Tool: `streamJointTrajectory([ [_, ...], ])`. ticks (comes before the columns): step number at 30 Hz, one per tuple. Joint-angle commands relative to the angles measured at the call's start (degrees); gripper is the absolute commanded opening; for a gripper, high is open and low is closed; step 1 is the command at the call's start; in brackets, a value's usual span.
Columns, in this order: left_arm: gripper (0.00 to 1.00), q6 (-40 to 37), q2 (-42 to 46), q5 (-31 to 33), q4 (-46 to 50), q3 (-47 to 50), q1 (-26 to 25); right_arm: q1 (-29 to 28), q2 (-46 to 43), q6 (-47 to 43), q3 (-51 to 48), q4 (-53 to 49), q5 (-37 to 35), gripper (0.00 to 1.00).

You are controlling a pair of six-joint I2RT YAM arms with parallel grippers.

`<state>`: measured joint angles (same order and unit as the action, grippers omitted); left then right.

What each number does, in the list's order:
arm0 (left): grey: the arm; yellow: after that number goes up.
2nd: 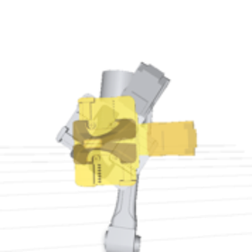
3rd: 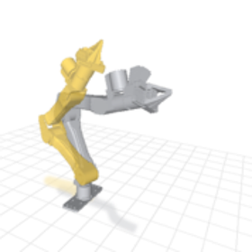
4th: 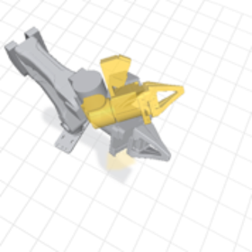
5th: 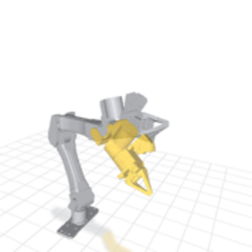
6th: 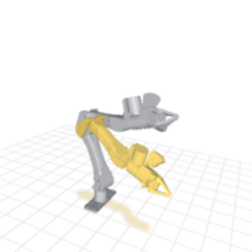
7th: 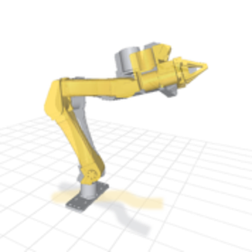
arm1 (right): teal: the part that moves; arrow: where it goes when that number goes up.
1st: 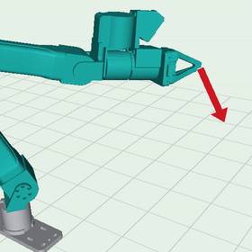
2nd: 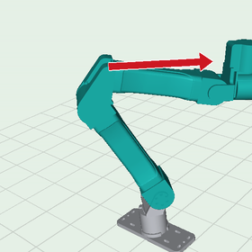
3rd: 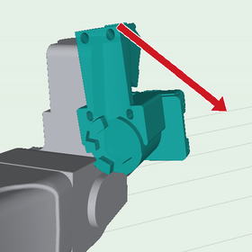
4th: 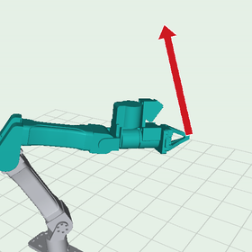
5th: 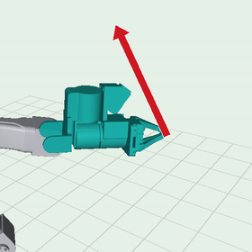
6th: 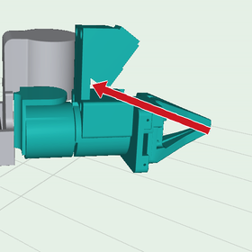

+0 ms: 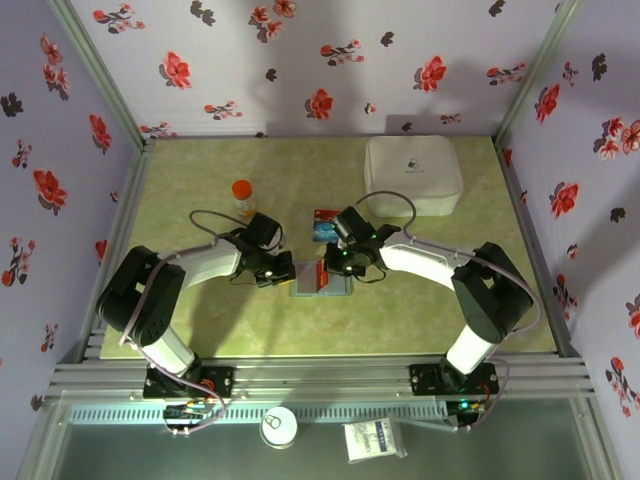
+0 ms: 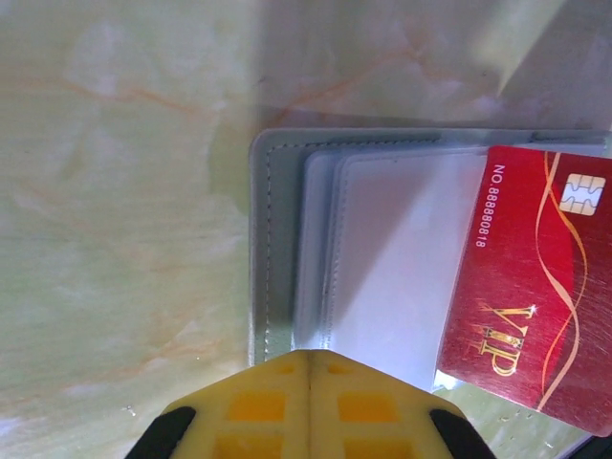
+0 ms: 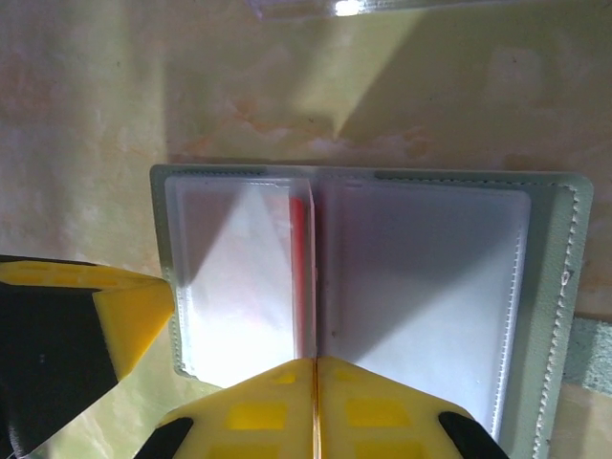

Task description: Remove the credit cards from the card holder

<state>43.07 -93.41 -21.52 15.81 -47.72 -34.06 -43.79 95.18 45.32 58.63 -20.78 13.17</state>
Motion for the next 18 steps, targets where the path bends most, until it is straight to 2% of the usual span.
streamJointTrajectory([
  [1, 0.00, -1.2, -0.6, 0.3, 0.0, 0.5, 0.5, -0.9, 1.2, -0.4, 2.0, -1.9, -1.7, 0.10],
  [10, 0.00, -1.2, -0.9, -0.2, -0.6, 0.8, 0.7, -1.5, 2.2, 0.2, 2.9, -1.9, -2.0, 0.16],
  [18, 0.00, -1.2, -0.9, -0.4, -1.0, 1.1, 0.8, -1.6, 1.8, 0.3, 3.0, -2.4, -2.7, 0.09],
])
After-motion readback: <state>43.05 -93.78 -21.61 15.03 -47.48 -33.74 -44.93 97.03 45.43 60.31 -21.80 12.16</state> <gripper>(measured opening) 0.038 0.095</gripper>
